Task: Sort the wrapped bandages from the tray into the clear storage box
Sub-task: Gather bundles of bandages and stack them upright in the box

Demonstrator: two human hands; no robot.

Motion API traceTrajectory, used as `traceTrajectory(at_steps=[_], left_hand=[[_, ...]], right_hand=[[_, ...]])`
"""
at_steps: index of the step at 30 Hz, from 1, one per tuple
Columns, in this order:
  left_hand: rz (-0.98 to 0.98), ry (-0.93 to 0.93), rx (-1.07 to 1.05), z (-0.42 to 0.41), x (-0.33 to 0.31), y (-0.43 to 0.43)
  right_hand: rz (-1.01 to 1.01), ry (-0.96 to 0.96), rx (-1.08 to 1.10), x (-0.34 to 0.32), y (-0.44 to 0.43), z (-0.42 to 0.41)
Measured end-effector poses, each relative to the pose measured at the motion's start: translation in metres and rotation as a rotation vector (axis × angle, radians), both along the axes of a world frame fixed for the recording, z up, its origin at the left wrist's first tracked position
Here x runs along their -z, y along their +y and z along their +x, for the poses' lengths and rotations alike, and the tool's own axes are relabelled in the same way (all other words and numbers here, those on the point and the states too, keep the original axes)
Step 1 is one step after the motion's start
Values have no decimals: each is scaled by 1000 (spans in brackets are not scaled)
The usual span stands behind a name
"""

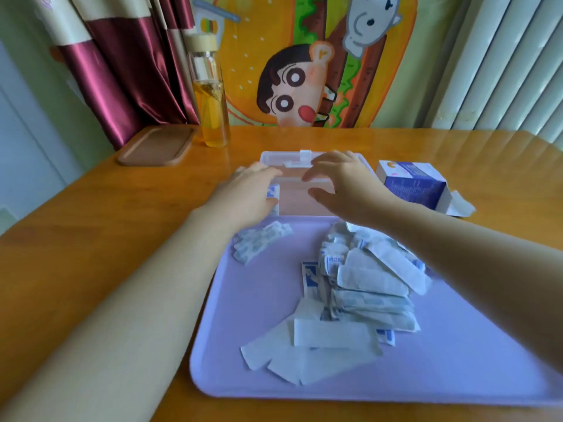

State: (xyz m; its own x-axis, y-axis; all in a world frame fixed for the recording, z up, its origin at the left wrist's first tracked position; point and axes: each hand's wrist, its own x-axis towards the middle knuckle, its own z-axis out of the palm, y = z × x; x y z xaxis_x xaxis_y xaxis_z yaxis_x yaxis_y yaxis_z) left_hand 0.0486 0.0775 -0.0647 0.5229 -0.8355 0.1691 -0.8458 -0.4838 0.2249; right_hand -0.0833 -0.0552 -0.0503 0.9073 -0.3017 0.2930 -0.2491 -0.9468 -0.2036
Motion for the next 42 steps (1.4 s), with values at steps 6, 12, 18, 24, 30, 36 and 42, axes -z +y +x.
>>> traceTrajectory(at_steps=[6, 12, 18, 24, 30, 36, 42], left_hand=[[-43, -32, 22, -41, 4, 23], [139, 285, 81, -113, 21, 76], [380, 221, 68, -141, 23, 93], [364, 321, 22, -145, 17, 91], [445, 381, -19, -145, 12, 83], [423, 439, 2, -139, 14, 79], [196, 482, -115, -116, 18, 96]], right_hand=[[103, 76, -252, 9, 43, -66], [102, 349, -365, 24, 70, -113], [18, 450, -319, 27, 74, -123], [-48, 455, -280, 26, 64, -133], [-25, 513, -233, 19, 61, -141], [68, 564, -215, 19, 69, -133], [128, 590, -205, 16, 70, -125]])
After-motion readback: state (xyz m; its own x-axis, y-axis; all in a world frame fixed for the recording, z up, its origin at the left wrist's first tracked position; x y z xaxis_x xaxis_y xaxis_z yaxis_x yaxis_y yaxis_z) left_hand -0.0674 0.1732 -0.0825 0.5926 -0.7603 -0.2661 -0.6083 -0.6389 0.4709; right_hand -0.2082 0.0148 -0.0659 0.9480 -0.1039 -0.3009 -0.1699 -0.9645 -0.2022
